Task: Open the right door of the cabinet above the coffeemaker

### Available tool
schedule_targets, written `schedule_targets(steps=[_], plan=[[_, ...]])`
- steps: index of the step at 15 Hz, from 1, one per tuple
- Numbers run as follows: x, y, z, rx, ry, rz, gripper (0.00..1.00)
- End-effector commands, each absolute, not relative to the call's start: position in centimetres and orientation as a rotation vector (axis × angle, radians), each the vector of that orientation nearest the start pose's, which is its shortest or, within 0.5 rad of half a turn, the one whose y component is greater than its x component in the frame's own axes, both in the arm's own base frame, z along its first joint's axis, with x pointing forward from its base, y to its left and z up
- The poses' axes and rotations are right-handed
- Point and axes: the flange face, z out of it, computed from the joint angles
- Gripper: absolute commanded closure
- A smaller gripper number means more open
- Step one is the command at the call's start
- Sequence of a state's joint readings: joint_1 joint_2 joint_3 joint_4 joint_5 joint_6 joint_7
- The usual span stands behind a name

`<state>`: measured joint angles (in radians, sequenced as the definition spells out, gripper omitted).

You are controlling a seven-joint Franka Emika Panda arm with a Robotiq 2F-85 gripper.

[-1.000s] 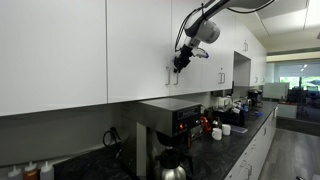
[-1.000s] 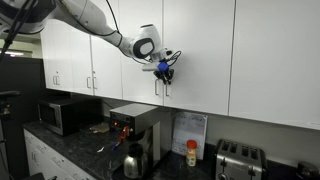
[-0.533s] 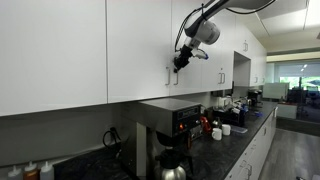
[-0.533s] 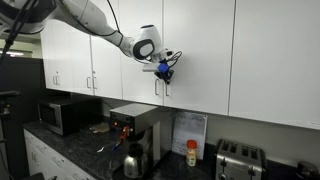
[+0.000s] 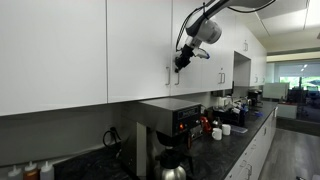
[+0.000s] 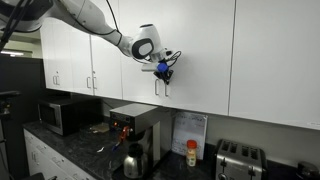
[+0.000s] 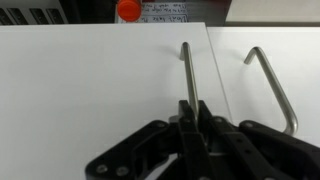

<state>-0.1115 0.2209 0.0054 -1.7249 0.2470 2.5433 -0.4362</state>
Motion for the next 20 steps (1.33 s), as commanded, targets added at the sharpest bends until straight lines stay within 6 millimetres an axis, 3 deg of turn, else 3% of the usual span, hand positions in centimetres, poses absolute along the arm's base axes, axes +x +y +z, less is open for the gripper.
schedule_targets(steps=[1, 12, 20], plan=[[62.4, -8.5, 53.7, -2.98, -0.276, -0.917, 0.98], [56.1, -10.8, 54.4, -3.031, -0.375, -0.88, 0.98], [53.3, -13.3, 54.6, -3.049, -0.446, -0.831, 0.98]])
